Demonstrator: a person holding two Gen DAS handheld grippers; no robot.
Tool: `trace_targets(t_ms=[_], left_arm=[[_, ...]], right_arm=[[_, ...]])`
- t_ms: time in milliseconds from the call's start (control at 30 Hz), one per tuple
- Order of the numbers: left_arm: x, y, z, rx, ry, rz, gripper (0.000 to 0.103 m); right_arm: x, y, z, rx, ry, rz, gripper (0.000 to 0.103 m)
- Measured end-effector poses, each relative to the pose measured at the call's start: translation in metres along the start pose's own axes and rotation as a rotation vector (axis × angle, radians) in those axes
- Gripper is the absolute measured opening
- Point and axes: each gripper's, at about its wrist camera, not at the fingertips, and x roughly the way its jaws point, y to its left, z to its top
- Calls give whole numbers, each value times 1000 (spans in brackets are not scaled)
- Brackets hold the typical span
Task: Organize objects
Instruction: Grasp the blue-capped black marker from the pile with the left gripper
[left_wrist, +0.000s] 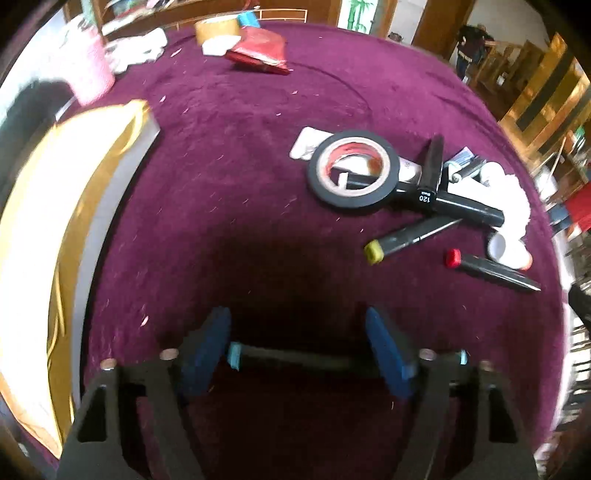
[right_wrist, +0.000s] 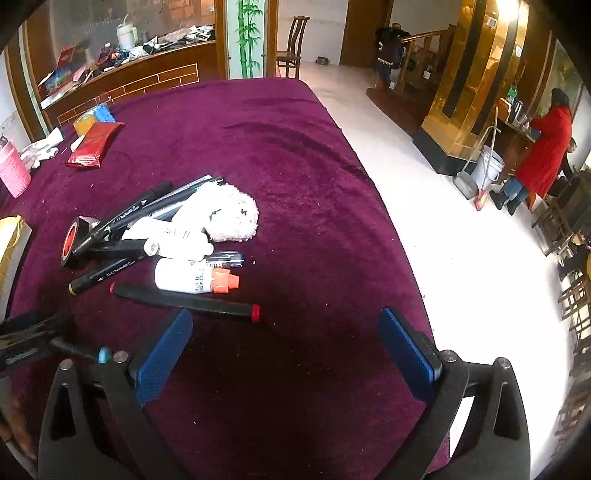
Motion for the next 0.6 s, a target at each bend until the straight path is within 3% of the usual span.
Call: trace_targets(t_ms=[100, 200, 300, 400, 600], left_arm=[[-14, 11, -8, -52, -21, -68, 67], [-31, 1, -10, 24, -74, -192, 67], [-51, -33, -21, 326, -126, -219, 68], [-61, -57, -42, 600, -144, -177, 68], [-35, -69, -87, 923, -56, -76, 68]], right_arm=[[3, 3, 2, -3, 8, 26, 101], [5, 10, 5, -22, 7, 47, 101], [5, 15, 5, -38, 11, 56, 101], [7, 15, 3, -46, 20, 59, 101], [9, 9, 0, -40, 43, 40, 101]])
